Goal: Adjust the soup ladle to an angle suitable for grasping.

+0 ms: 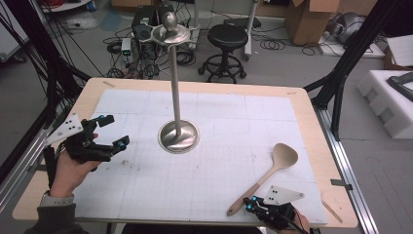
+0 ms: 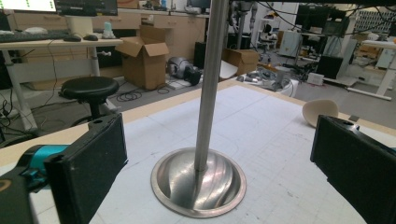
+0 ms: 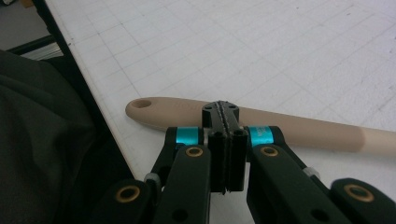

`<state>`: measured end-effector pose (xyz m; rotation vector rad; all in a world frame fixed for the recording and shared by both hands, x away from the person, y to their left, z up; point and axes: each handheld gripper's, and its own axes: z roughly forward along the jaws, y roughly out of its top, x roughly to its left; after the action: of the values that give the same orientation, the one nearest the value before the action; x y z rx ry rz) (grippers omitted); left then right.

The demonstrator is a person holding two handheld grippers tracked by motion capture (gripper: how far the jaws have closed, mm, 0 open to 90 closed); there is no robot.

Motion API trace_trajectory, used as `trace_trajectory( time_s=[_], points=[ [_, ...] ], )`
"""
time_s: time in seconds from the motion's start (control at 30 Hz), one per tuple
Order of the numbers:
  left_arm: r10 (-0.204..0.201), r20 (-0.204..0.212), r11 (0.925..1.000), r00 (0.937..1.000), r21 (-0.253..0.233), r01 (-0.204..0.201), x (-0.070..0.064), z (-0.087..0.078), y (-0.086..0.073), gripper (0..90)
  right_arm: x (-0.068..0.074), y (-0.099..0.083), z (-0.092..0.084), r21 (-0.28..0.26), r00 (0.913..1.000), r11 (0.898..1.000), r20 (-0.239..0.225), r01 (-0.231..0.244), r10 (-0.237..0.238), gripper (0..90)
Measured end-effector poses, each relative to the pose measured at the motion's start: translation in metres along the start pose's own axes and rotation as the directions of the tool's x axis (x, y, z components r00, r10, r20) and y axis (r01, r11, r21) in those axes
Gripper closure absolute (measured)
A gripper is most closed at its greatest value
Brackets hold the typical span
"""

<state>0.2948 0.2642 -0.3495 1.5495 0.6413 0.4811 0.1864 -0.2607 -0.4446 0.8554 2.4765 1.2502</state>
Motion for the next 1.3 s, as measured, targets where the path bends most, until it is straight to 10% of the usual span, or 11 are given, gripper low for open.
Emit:
trace_trajectory(
  time_s=[1.3],
  points=[
    [0.0,0.003,1.0,1.0,0.004,0.0,0.0,0.001,0.0,4.0,-0.004,0.013,0.018,-0.001,0.9984,0.999,0.03,0.047,-0.047,90.0]
  ],
)
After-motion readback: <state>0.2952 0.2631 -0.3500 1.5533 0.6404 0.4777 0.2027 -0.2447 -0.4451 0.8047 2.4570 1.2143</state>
